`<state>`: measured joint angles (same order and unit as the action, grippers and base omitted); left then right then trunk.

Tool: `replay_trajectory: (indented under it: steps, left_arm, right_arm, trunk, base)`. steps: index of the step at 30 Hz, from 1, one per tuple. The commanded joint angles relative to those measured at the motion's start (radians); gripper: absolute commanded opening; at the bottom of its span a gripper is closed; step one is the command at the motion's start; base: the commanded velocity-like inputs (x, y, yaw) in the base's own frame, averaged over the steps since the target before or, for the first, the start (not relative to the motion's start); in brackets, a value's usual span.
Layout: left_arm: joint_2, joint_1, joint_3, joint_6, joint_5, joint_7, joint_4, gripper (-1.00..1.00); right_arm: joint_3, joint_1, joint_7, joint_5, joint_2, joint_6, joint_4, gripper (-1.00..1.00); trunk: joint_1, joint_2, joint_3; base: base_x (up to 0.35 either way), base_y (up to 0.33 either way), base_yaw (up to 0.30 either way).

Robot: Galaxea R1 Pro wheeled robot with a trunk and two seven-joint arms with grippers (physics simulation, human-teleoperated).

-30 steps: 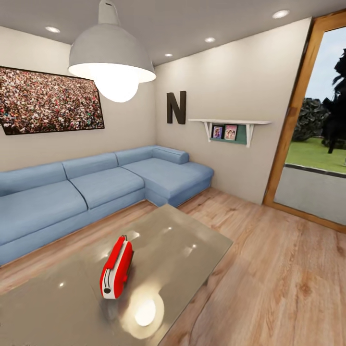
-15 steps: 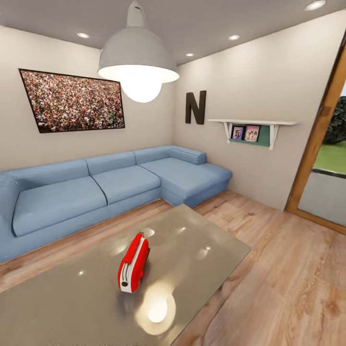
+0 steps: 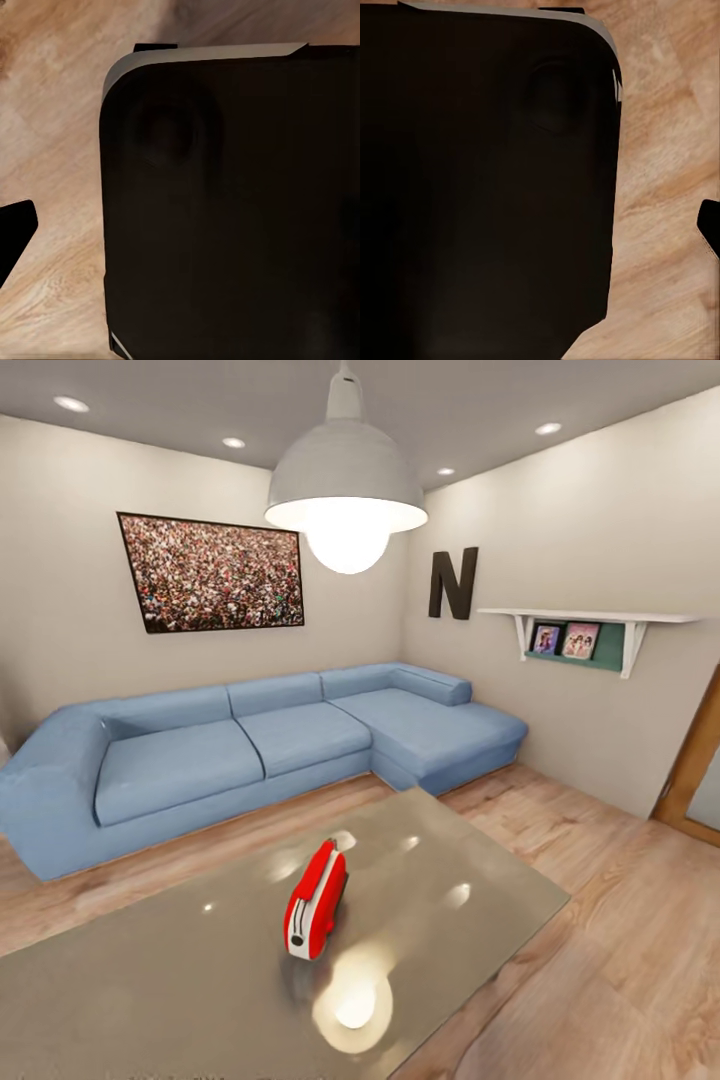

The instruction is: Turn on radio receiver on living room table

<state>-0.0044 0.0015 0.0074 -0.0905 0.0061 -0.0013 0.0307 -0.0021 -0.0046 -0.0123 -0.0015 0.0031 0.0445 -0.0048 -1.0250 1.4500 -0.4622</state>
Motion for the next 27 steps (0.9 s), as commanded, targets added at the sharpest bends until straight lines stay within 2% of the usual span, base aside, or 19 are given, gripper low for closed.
replay_trajectory:
  steps: [1, 6, 11, 27]
  left_arm:
    - [0.000, 0.000, 0.000, 0.000, 0.000, 0.001, 0.000, 1.00]
    - [0.000, 0.000, 0.000, 0.000, 0.000, 0.000, 0.000, 1.00]
    - [0.000, 0.000, 0.000, 0.000, 0.000, 0.000, 0.000, 1.00]
    - [0.001, 0.000, 0.000, 0.000, 0.000, 0.001, 0.000, 1.00]
  right_arm:
    - [0.000, 0.000, 0.000, 0.000, 0.000, 0.000, 0.000, 1.00]
    - [0.000, 0.000, 0.000, 0.000, 0.000, -0.001, 0.000, 1.00]
    - [0.000, 0.000, 0.000, 0.000, 0.000, -0.001, 0.000, 1.00]
    - [0.005, 0.000, 0.000, 0.001, 0.000, -0.002, 0.000, 1.00]
  trunk:
    - [0.000, 0.000, 0.000]
    - [0.000, 0.000, 0.000]
    - [0.000, 0.000, 0.000]
    - [0.000, 0.000, 0.000]
  base:
    - [0.000, 0.000, 0.271]
    - [0.000, 0.000, 0.249]
    - [0.016, -0.032, 0.052]
    - [0.155, -0.196, 0.001]
